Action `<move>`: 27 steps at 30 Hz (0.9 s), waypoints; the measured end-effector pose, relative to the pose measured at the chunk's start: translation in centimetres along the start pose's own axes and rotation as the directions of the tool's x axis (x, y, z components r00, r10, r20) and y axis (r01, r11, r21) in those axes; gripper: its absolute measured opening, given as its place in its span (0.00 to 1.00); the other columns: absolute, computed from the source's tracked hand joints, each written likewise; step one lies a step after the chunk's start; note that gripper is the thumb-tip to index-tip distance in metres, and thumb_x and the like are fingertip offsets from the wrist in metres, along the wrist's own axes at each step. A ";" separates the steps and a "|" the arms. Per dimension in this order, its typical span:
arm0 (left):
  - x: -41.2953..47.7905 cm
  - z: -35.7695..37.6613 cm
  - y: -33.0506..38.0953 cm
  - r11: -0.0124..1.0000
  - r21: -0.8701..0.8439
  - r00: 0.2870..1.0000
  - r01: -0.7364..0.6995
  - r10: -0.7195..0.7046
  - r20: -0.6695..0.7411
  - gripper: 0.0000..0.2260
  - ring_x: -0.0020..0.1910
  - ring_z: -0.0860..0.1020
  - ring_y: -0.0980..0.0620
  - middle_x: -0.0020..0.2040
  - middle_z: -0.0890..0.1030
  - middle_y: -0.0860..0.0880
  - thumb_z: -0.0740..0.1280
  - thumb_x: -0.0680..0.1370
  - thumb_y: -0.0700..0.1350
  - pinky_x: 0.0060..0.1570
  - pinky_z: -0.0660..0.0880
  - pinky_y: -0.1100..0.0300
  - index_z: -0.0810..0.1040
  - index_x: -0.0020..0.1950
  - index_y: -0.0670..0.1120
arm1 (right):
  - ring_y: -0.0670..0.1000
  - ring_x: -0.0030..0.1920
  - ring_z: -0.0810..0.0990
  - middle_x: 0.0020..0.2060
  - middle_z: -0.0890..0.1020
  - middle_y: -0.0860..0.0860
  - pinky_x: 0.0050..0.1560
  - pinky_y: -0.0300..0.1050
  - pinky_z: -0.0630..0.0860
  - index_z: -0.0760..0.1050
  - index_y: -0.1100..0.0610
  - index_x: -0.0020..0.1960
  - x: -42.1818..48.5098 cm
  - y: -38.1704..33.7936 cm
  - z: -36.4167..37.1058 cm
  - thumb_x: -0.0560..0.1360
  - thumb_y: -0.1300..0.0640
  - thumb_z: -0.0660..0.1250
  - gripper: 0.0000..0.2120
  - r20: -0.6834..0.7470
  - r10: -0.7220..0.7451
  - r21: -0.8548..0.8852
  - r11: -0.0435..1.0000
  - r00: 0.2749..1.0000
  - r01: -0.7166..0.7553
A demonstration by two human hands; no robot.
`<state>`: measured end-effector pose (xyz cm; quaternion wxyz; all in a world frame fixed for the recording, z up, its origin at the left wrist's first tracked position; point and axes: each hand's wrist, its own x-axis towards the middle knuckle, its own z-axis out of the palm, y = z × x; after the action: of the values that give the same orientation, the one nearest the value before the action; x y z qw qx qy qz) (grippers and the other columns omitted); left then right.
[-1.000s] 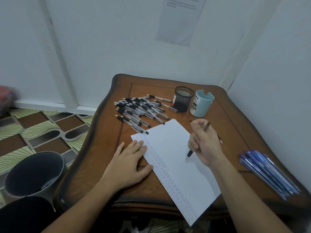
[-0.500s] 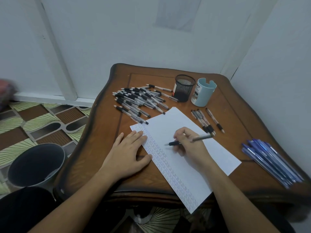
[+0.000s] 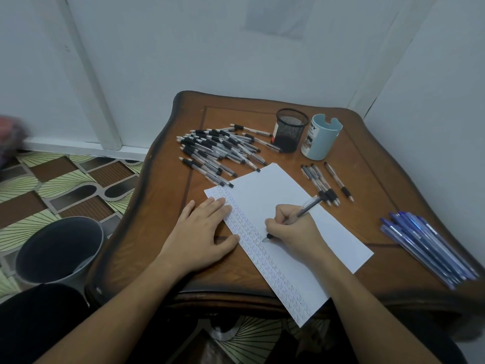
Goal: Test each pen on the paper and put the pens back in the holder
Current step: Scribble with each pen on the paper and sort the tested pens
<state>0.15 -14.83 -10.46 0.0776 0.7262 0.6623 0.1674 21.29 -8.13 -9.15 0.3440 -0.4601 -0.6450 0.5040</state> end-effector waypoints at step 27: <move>0.0 -0.1 -0.1 1.000 -0.002 1.000 -0.002 0.002 0.015 0.35 0.76 0.54 0.57 0.77 0.60 0.57 0.47 0.71 0.70 0.74 0.43 0.51 0.63 0.75 0.56 | 0.45 0.28 0.68 0.25 0.64 0.47 0.33 0.42 0.71 0.63 0.51 0.24 0.0 0.1 -0.2 0.73 0.68 0.69 0.25 0.015 -0.019 -0.002 1.000 1.000 0.019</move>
<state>0.05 -14.80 -10.44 0.0831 0.7280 0.6609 0.1624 21.45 -8.08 -9.16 0.3434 -0.4508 -0.6523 0.5033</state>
